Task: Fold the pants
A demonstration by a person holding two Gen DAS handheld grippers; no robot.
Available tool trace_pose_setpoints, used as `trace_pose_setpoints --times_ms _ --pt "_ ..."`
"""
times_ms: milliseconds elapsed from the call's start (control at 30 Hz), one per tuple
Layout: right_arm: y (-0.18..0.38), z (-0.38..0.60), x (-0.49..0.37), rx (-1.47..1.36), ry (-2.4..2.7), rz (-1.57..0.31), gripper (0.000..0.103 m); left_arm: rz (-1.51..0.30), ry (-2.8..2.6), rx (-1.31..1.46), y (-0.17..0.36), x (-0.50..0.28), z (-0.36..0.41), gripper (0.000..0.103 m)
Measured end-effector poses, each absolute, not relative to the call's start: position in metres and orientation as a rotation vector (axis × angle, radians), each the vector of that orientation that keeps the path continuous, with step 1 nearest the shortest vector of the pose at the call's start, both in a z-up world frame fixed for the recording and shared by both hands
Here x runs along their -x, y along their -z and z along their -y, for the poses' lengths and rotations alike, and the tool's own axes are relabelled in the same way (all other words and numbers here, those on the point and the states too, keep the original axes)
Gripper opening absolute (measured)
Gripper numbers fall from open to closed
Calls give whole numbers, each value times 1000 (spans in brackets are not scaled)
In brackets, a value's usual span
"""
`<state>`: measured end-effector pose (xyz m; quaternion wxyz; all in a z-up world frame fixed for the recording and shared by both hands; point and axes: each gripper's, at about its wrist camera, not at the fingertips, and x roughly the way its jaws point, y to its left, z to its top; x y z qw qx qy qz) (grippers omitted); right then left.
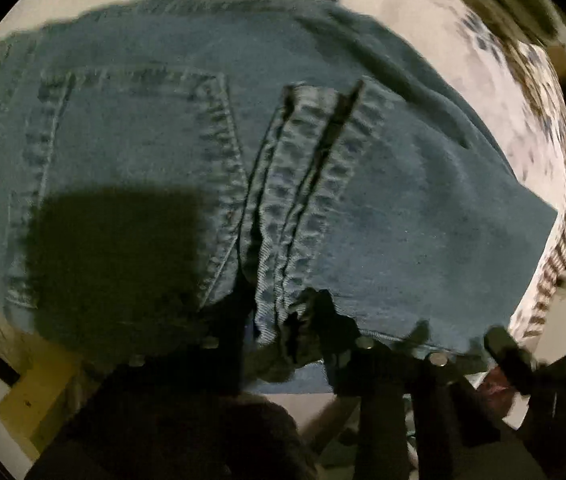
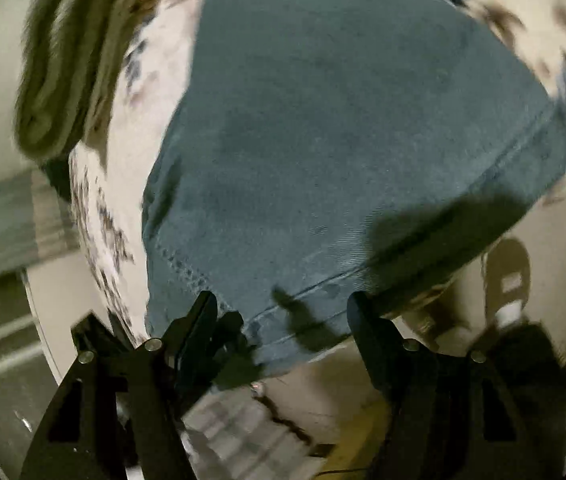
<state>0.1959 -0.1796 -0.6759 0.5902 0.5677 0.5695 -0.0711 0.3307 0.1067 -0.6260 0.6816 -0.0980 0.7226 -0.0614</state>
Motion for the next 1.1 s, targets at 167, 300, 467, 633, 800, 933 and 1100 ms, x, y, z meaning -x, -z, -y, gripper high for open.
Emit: trace_pose_setpoints --times_ms 167,300,467,633,800,933,1100 --pt "694 179 -197 -1327 293 -1357 31 -1549 172 221 607 -320 -95 19" --pt "696 175 -199 -1310 351 -1383 3 -1519 197 270 584 -313 -114 18" --pt "673 164 -201 -1208 291 -1379 0 -1481 186 287 565 -303 -134 18" --pt "657 147 -207 -1082 216 -1434 1 -1504 192 291 577 -300 -136 18" --pt "667 146 -209 -1186 172 -1503 9 -1584 191 406 601 -299 -155 26" --pt "676 138 -214 -1273 139 -1509 30 -1552 123 436 596 -297 -175 29" --pt "689 105 -223 -1405 125 -1546 41 -1559 77 401 605 -295 -184 29"
